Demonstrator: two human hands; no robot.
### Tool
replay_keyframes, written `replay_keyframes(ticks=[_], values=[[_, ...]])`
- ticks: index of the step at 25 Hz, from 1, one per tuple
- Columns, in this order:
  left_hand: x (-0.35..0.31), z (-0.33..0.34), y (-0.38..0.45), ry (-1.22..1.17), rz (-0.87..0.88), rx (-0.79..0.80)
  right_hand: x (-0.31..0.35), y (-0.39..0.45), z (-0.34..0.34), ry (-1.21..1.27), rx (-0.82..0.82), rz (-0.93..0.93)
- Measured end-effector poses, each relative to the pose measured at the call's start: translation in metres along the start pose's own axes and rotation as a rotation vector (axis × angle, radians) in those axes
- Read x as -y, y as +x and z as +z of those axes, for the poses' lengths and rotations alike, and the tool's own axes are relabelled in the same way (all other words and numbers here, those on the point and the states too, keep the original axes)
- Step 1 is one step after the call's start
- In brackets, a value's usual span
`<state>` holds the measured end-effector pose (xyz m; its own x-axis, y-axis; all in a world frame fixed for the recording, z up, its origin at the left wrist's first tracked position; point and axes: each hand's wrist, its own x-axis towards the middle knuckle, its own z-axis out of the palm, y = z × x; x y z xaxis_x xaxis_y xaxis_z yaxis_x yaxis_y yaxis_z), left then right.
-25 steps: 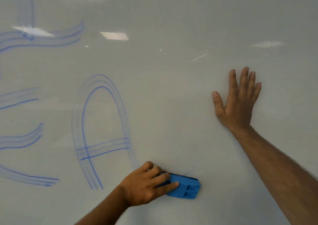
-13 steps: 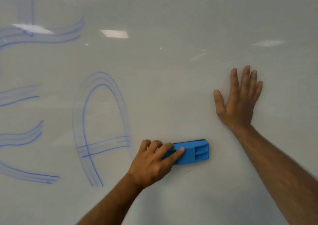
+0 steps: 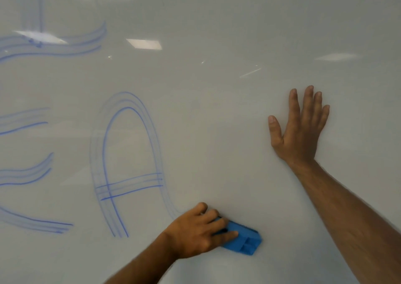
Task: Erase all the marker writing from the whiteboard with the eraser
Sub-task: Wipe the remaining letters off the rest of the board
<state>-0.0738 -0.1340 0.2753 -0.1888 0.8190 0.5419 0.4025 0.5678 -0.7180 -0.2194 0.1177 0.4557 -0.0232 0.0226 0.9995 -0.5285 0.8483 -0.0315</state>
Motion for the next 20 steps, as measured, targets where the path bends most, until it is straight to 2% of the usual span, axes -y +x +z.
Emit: replay_keyframes(ticks=[6, 8, 13, 17, 20], values=[[0.029, -0.013, 0.034, 0.048, -0.346, -0.182, -0.001, 0.0, 0.001, -0.005, -0.005, -0.004], [0.018, -0.008, 0.033, 0.029, -0.311, -0.153, -0.001, -0.001, 0.0, -0.002, -0.001, -0.001], [-0.001, -0.004, -0.003, 0.006, -0.065, 0.008, 0.0, -0.001, 0.001, -0.005, 0.0, -0.001], [0.008, -0.014, -0.02, 0.043, 0.02, 0.009, 0.0, -0.002, 0.001, 0.0, -0.006, -0.003], [0.03, -0.03, -0.027, 0.101, 0.006, -0.019, 0.0, 0.0, 0.001, 0.008, -0.002, 0.0]])
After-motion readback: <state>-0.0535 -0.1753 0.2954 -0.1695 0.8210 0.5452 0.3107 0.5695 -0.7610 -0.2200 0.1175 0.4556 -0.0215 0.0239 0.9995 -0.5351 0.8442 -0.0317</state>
